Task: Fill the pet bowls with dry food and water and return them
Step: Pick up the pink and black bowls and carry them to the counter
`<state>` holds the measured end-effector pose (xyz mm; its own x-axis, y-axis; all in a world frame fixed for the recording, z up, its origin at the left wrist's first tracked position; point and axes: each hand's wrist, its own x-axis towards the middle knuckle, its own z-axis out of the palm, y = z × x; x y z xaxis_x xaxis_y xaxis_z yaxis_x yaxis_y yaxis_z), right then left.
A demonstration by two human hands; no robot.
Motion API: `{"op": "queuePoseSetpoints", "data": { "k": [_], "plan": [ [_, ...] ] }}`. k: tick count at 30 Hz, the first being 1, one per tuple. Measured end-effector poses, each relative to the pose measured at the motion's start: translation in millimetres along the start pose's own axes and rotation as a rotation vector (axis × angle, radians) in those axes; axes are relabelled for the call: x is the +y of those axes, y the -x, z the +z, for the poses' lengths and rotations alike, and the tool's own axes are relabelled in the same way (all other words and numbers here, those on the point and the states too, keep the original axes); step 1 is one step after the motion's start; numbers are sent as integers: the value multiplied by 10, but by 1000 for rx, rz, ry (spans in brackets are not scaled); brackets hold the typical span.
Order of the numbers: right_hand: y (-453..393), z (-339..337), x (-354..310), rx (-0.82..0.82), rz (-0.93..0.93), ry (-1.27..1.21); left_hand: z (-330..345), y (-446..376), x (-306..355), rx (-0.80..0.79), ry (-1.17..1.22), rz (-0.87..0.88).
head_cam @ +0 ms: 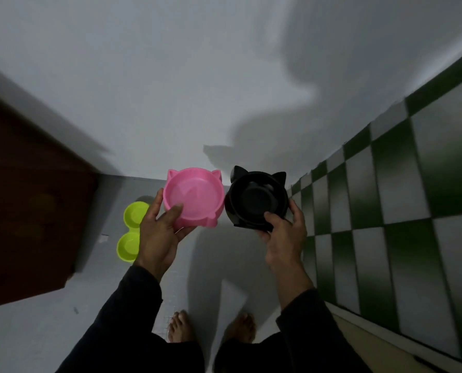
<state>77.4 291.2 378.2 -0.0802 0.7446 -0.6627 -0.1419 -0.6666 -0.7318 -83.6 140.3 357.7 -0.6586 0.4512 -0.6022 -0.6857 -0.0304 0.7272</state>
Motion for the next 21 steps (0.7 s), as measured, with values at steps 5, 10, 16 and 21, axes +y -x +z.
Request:
{"op": "queuePoseSetpoints", "data": {
  "k": [5,10,16,21],
  "plan": [
    [787,89,-751,-19,-7,-8,313,744,741,-14,15,15],
    [1440,135,-1419,-66,-65,3,614,1344,1353,-34,50,32],
    [2022,177,-1981,-118,-117,-8,893,1905,1904,-57,37,122],
    [2368,166,-2322,-151,-135,-50,1043,2224,2218,-62,73,153]
  ]
}}
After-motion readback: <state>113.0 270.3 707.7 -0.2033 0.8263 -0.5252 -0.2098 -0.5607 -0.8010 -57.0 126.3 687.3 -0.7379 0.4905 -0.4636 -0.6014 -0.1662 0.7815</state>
